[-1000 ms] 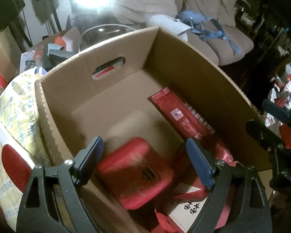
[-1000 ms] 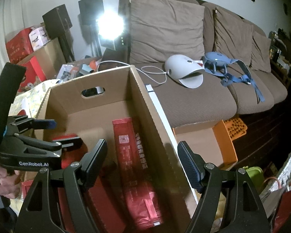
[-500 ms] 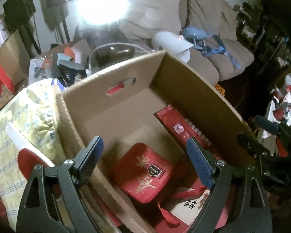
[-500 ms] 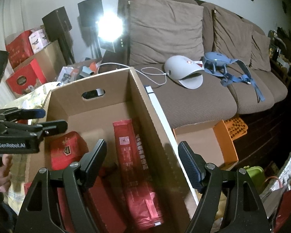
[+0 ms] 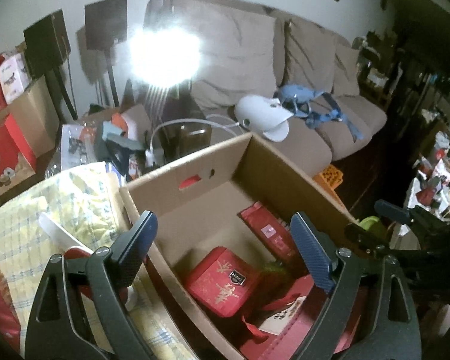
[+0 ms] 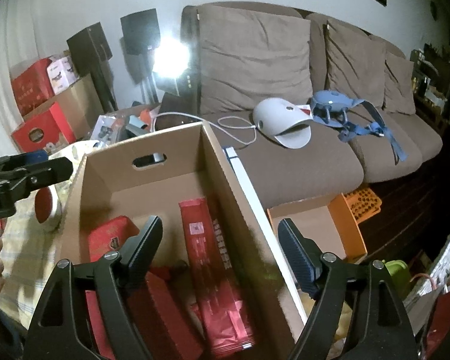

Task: Organize objects
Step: 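Raise both open tools out of the box and back over the table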

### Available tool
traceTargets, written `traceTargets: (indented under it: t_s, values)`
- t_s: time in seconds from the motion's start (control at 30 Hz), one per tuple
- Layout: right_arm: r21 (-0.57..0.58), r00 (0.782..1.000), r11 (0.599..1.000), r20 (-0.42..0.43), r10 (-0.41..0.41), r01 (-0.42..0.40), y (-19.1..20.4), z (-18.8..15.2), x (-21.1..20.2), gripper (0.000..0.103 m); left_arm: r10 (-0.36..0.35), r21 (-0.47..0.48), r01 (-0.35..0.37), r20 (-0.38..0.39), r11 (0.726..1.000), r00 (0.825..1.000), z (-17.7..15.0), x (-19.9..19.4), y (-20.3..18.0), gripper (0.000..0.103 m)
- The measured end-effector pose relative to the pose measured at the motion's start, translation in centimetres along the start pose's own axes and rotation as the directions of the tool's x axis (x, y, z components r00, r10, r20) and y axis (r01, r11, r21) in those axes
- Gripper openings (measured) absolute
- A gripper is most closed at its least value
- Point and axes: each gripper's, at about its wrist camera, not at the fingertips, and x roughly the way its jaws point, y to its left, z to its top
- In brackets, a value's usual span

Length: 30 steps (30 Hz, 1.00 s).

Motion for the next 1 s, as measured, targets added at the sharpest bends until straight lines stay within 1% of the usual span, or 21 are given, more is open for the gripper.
traceTargets:
  t_s: [0.1,0.3,0.5,1.0]
  values:
    - [-0.003,1.0,1.0,0.017,0.002,-0.002,0.2,0.3,-0.7,0.081,-0.002,-0.001,0.002,0.033,1.0,0.999,0.2,-1.2,-0.1,0.089]
    - [-0.003,0.999,1.0,0.042,0.009,-0.009,0.5,0.9,-1.8,0.082,0.024,-0.003,-0.024,0.094,1.0,0.995,0.4,-3.8,-0.1,0.09]
    - [-0.008,0.998,1.0,0.063,0.016,-0.016,0.9,1.1,-3.0,0.082,0.021,-0.023,-0.018,0.145,1.0,0.989,0.5,-5.9,0.5,0.09]
    - [-0.021,0.988,1.0,0.153,0.021,-0.018,1.5,2.3,-6.7,0.083,0.038,-0.036,-0.031,0.205,0.999,0.978,-0.1,-8.8,0.8,0.09]
